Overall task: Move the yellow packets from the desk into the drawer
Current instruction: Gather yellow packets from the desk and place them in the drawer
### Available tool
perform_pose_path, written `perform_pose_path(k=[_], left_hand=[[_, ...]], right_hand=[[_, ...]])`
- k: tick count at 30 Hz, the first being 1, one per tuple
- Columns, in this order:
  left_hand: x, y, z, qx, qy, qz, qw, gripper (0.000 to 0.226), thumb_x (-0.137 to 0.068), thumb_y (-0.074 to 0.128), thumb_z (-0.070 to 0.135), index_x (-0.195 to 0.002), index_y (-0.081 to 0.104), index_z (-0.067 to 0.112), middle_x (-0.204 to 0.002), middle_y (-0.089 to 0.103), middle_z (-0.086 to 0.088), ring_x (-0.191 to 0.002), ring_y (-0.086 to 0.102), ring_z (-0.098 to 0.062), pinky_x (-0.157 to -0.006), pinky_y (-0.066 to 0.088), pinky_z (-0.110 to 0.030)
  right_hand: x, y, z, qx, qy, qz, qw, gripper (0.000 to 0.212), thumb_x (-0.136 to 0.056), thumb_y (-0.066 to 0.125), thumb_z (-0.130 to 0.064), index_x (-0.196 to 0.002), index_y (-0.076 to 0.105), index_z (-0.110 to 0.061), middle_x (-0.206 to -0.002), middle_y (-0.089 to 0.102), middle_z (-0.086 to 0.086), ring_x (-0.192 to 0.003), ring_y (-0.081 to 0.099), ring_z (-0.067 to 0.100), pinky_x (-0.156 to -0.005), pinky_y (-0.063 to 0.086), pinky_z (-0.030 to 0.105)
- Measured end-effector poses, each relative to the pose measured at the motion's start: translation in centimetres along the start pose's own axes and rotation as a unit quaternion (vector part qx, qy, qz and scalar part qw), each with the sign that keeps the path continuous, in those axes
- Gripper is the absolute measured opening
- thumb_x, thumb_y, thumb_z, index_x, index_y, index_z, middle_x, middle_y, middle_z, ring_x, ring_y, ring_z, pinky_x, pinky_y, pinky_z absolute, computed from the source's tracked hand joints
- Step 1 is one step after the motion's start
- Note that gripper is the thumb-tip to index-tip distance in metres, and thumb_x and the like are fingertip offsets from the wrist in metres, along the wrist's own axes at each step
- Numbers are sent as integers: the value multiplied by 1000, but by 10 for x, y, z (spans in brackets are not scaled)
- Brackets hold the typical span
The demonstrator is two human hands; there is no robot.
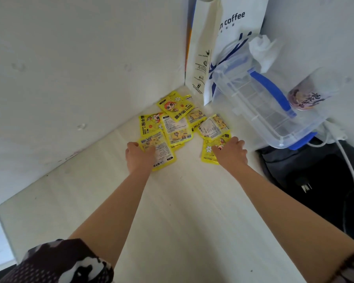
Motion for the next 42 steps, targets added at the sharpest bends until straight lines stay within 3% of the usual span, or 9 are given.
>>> perform_pose_path(k=[6, 11, 14, 18, 24, 28, 35, 39, 42], left_hand=[[9, 16, 8, -91, 28, -3, 995, 82, -73, 78, 26, -137, 28, 11, -134, 37, -13, -122, 41, -36, -98, 39, -44], [12, 8, -2, -74, 55, -27, 995, 93, -69, 80, 9, -143, 25, 20, -130, 44, -13, -119, 49, -34, -98, 45, -45], [15, -3, -13, -50, 38, -43, 997, 95, -69, 82, 6, -144, 26, 22, -123, 54, -12, -118, 50, -30, -92, 46, -41], [14, -18, -31, -33, 9, -58, 998, 68, -67, 84, 9, -124, 49, 18, -106, 65, -5, -101, 62, -24, -82, 54, -38], [10, -41, -28, -16, 63, -66, 996, 30, -71, 77, 6, -94, 60, 12, -84, 63, 3, -79, 61, -21, -57, 45, -25], [-8, -48, -5, 9, 116, -77, 990, 24, -71, 77, 6, -90, 63, 13, -91, 66, -2, -80, 61, -22, -66, 48, -30], [-57, -39, 61, -44, 251, -77, 964, 17, -75, 70, 13, -91, 68, 11, -84, 66, -5, -73, 56, -23, -71, 47, -34], [-76, -22, 77, -109, 264, -111, 952, 14, -79, 67, 11, -93, 66, 11, -85, 63, -5, -82, 60, -25, -71, 43, -29], [-82, -9, 80, -199, 298, -120, 926, 24, -83, 65, 12, -107, 65, 6, -102, 61, -12, -100, 57, -30, -81, 40, -31]], right_hand=[[1, 7, -7, -19, 44, 16, 999, 78, -81, 72, -43, -134, 28, -6, -131, 35, 12, -121, 42, 38, -79, 43, 44], [10, 10, 3, -46, 38, -11, 998, 77, -82, 73, -33, -134, 25, -3, -132, 33, 19, -119, 45, 45, -92, 44, 46], [16, 11, 10, -111, 36, -42, 992, 70, -81, 74, -22, -130, 27, -4, -126, 43, 20, -108, 54, 41, -81, 47, 44], [28, 12, 22, -193, 40, -71, 978, 56, -81, 72, -16, -123, 36, -4, -115, 57, 15, -87, 53, 27, -69, 46, 35], [50, 15, 18, -173, -33, -97, 980, 47, -85, 67, -23, -125, 47, -9, -114, 59, 10, -88, 52, 20, -68, 45, 29], [50, 3, -15, -203, -86, -94, 971, 47, -84, 71, -25, -124, 49, -12, -105, 56, 1, -86, 52, 16, -57, 38, 21], [21, -13, -84, -262, -101, -77, 957, 25, -78, 72, -17, -98, 64, -5, -93, 68, 15, -82, 66, 31, -71, 57, 44], [8, -7, -107, -260, -95, -87, 957, 14, -82, 64, -11, -73, 54, -14, -64, 55, 0, -55, 52, 14, -48, 40, 26], [1, 8, -110, -224, -94, -91, 966, 14, -79, 59, -13, -87, 65, -2, -82, 66, 12, -70, 61, 23, -48, 40, 25]])
Point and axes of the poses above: each hand's wrist, its own x-axis away from the middle knuckle, its own y-axis out of the palm, z = x × y, the point moved 3 cm from there along -x, towards the middle knuckle
